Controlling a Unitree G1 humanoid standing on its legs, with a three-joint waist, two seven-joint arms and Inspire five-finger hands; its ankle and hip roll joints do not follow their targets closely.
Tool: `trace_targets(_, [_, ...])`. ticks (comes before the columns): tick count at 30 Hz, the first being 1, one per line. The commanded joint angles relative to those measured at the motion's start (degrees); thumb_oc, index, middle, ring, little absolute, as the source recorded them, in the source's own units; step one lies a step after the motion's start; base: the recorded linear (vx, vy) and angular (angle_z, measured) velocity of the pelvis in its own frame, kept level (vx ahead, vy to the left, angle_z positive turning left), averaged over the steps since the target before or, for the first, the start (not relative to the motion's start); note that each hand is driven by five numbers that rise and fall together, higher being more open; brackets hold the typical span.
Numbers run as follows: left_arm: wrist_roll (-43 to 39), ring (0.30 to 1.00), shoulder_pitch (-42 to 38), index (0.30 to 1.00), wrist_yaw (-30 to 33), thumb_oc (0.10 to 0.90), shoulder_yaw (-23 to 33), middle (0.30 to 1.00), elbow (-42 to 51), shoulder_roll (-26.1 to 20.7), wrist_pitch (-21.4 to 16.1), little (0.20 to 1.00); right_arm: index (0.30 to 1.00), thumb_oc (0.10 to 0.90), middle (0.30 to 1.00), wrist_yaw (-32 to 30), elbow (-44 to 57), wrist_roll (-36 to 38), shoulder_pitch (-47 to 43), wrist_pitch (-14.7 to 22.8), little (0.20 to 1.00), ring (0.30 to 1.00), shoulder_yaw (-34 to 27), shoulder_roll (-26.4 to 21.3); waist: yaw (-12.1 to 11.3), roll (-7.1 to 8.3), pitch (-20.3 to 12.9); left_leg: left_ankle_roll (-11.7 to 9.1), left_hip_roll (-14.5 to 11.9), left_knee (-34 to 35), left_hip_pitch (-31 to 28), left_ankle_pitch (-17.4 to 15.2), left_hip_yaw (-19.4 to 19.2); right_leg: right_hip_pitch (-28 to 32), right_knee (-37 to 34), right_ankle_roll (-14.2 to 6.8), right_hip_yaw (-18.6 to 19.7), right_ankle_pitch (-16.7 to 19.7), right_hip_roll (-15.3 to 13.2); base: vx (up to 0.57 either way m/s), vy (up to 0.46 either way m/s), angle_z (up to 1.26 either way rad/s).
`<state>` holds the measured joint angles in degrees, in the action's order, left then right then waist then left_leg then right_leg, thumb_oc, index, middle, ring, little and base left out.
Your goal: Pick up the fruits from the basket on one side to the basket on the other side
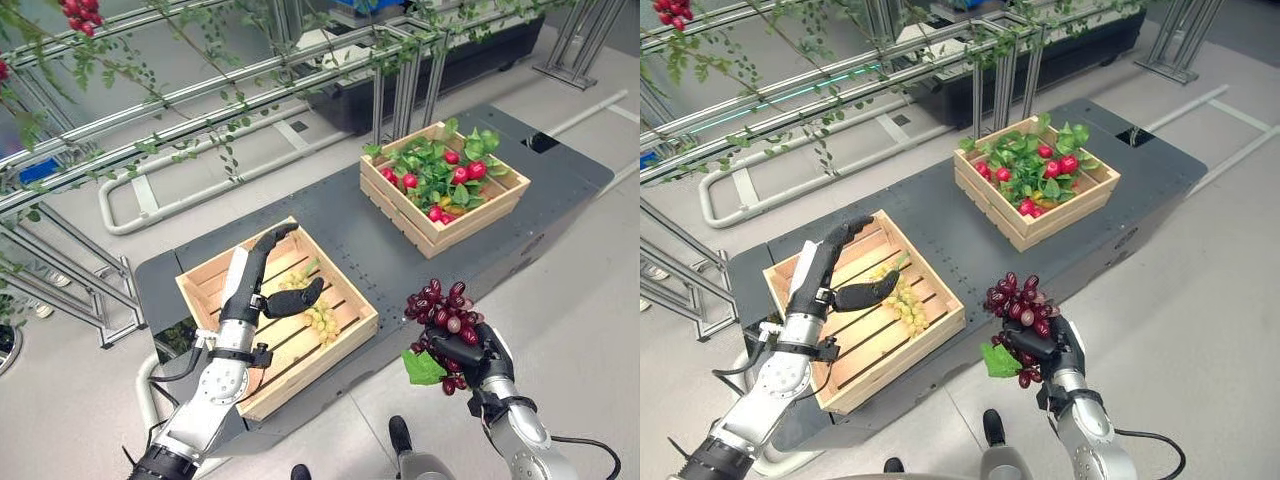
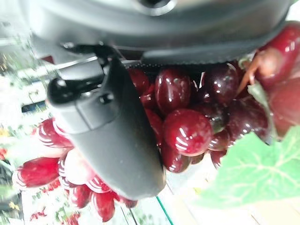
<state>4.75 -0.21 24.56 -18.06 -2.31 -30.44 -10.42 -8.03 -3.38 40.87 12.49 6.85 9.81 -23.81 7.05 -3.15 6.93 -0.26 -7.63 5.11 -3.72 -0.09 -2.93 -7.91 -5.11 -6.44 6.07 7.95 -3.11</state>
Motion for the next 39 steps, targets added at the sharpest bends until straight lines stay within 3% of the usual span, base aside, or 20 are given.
trace_targets(1, [2.73,0.9,-2.85,0.9,5.85,0.8,3.67,0.9,0.81,-3.36,-4.52,0.9,0.3,0.4,0.3,1.3,3.68,1.02,-5.12,9.19,0.3,0.3,-2.12,0.77,-1.15,3.25,0.8,-1.22,2.18,-2.99,5.22,4.73,4.95,6.03,0.11,4.88,-1.54,-2.45,2.44,0.07,0.009,-0.6])
trace_targets(4, [3.07,0.9,-1.48,0.9,5.51,0.8,3.02,0.9,-0.49,-2.36,-6.58,0.9,0.3,0.4,0.3,2.62,3.08,1.15,-4.75,8.77,0.3,0.3,-0.68,1.21,-1.86,3.87,0.93,-0.51,3.45,-4.8,5.56,3.61,6.39,6.85,0.26,5.02,-1.12,-2.55,2.13,0.04,0.047,-0.42])
trace_targets(10, [0.64,0.9,-0.94,0.9,5.35,0.8,2.61,0.9,-3.6,-0.68,-9.66,0.9,0.3,0.4,0.3,5.67,0.98,3.08,-7.89,8.4,0.3,0.3,3.71,0.83,-4.71,5.61,1.62,1.02,7.82,-8.95,6.19,0.39,13.72,6.94,1.0,4.29,1.41,-1.91,1.14,-0.03,0.162,-0.22])
trace_targets(14, [1.37,0.9,-1.15,0.9,3.95,0.8,2.56,0.9,-3.22,0.02,-10.87,0.9,0.3,0.4,0.3,7.17,1.05,4.35,-9.07,8.33,0.3,0.3,4.72,1.1,-5.28,5.89,1.63,1.94,8.7,-7.2,4.58,-0.44,11.51,7.12,0.12,2.98,1.82,-0.63,-0.27,-0.09,0.268,-0.53])
trace_targets(18, [1.51,0.9,-2.58,0.9,3.4,0.8,2.03,0.9,-3.44,-0.13,-12.38,0.9,0.3,0.4,0.3,9.73,1.48,4.97,-10.75,8.09,0.3,0.3,5.52,2.02,-5.37,5.76,2.17,3.69,11.75,-5.68,3.53,-1.09,12.73,4.27,2.01,0.62,4.27,1.12,-1.03,-0.2,0.286,-0.44])
trace_targets(22, [0.67,0.9,-4.6,0.9,0.33,0.8,1.28,0.9,-3.93,0.8,-13.65,0.9,0.3,0.4,0.3,11.54,0.85,6.69,-11.68,8.59,0.3,0.3,5.23,3.08,-5.08,5.59,3.17,4.54,13.91,-7.25,3.83,-2.32,11.33,0.78,3.44,-0.81,5.05,3.4,-1.73,-0.22,0.257,-0.37])
trace_targets(24, [0.39,0.9,-5.9,0.9,-2.67,0.8,0.89,0.9,-2.91,0.56,-14.41,0.9,0.3,0.4,0.3,11.53,2.1,7.88,-11.8,8.79,0.3,0.3,3.75,3.15,-4.9,5.19,3.68,4.5,14.64,-7.39,3.06,-2.77,9.79,-1.09,0.76,-1.77,2.73,6.16,-3.45,-0.22,0.269,-0.93])
trace_targets(28, [-1.16,0.9,-6.1,0.9,-4.49,0.8,1.12,0.9,-1.31,-0.46,-13.81,0.9,0.3,0.4,0.3,11.72,3.88,8.15,-12.02,9.03,0.3,0.3,2.96,3.78,-5.14,4.35,3.22,4.71,13.99,-4.43,1.79,-1.37,7.14,-1.15,5.66,-1.48,-2.05,4.72,-3.03,-0.17,0.133,-0.83])
trace_targets(30, [-1.67,0.9,-6.14,0.9,-4.14,0.8,1.04,0.9,-0.49,-0.52,-13.44,0.9,0.3,0.4,0.3,12.78,5.38,7.87,-11.73,8.87,0.3,0.3,3.38,3.6,-5.27,3.74,2.59,4.96,13.31,-1.96,1.2,0.14,5.4,-0.94,9.92,-1.04,-4.39,2.93,-2.26,-0.19,0.062,-0.82])
trace_targets(31, [-1.72,0.9,-6.03,0.9,-3.42,0.8,0.99,0.9,0.14,-0.56,-12.88,0.9,0.3,0.4,0.3,14.88,5.64,7.81,-11.67,8.98,0.3,0.3,3.97,3.45,-5.72,3.22,2.26,5.24,12.62,-0.89,1.24,1.07,3.72,-0.31,13.13,-0.56,-7.32,0.82,-2.58,-0.17,0.03,-0.72])
trace_targets(34, [-2.34,0.9,-5.92,0.9,-3.67,0.8,0.65,0.9,0.22,-0.55,-12.71,0.9,0.3,0.4,0.3,15.38,5.15,7.82,-12.31,9.5,0.3,0.3,5.22,3.71,-7.06,2.89,1.75,5.69,11.98,-0.48,1.91,1.61,1.51,0.51,17.53,-0.04,-11.34,-0.79,-3.98,-0.16,-0.045,-0.95])
trace_targets(35, [-2.87,0.9,-5.73,0.9,-4.05,0.8,0.27,0.9,-0.11,-0.58,-12.95,0.9,0.3,0.4,0.3,14.89,4.66,7.3,-12.99,10.36,0.3,0.3,6.34,4.04,-8.29,3.13,1.24,6.09,11.62,-0.37,2.35,1.6,0.19,2.24,18.75,0.1,-13.85,-2.91,-4.99,-0.13,-0.097,-0.78])
trace_targets(39, [-3.29,0.9,-5.29,0.9,-3.53,0.8,-0.18,0.9,-0.16,-0.56,-12.89,0.9,0.3,0.4,0.3,14.43,4.19,7.2,-14.07,11.03,0.3,0.3,7.61,4.64,-10.15,3.72,0.04,6.01,10.89,-0.52,3.76,1.8,-2.23,5.11,18.61,-0.01,-17.36,-4.87,-6.1,-0.1,-0.126,-0.91])
